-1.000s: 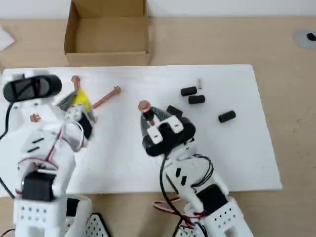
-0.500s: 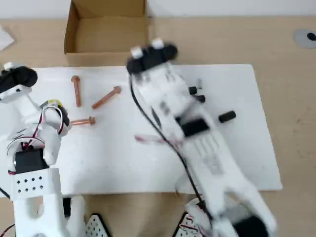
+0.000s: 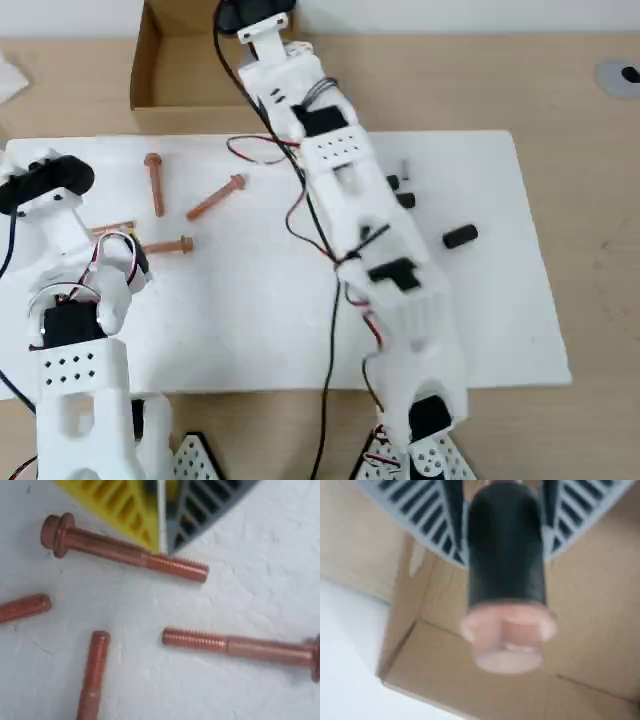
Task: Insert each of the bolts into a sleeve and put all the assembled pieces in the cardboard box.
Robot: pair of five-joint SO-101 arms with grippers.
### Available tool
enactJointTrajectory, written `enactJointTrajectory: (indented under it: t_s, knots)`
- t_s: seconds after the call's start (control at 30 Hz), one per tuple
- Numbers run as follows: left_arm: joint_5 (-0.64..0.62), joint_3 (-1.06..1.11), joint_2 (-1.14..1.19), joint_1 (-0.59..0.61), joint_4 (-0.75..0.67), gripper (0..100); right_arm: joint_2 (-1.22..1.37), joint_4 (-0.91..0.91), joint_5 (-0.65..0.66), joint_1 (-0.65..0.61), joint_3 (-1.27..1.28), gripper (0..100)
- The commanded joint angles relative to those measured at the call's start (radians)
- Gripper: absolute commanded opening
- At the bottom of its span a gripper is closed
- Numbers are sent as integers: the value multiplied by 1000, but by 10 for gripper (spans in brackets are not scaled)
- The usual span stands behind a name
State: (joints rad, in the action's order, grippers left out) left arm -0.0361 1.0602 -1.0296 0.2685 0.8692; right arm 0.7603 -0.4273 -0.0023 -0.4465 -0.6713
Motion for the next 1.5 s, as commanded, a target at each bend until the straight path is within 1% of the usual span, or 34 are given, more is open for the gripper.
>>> enactJointTrajectory:
  t_s: [0.0, 0.13, 0.3, 0.37, 0.53, 0.63, 0.8, 0.87, 0.9, 1.0, 1.03, 1.07, 1.13, 1.2, 1.33, 1.47]
  knots:
    - [35, -5, -1, 2, -8, 3, 170, -32, 11, 13, -371, 9]
    - [75, -6, -1, 0, -8, 3, 374, -81, 8, 13, -627, 12]
    - [144, -6, -1, 0, -8, 3, 558, -106, 11, 16, -808, 13]
    - [158, -6, -1, 0, -6, 3, 599, -106, 11, 21, -834, 22]
    - [166, -6, -1, -2, -6, 3, 638, -107, 11, 24, -832, 143]
    - [160, -6, -1, -2, -6, 25, 638, -127, 11, 22, -835, 165]
    - [61, -6, -1, 2, -8, 86, 639, -141, 11, 22, -837, 167]
    - [2, -8, -1, 9, -8, 102, 634, -166, 11, 22, -840, 167]
    - [-49, -12, -1, 11, -8, 109, 633, -176, 11, 24, -843, 168]
    - [-282, -14, 1, 44, -3, 128, 634, -210, 6, 25, -895, 168]
    - [-334, -11, 5, 68, -2, 129, 634, -224, 6, 28, -918, 168]
    - [-342, -9, 7, 91, -6, 130, 634, -239, 6, 31, -944, 168]
    - [-313, -6, 8, 118, -17, 131, 633, -275, 6, 35, -997, 168]
    - [-315, -6, 8, 133, -29, 129, 615, -301, 6, 38, -1000, 168]
    - [-414, -15, 8, 181, -72, 128, 552, -371, 5, 50, -993, 168]
    - [-500, -12, 10, 288, -110, 109, 510, -428, 5, 53, -995, 168]
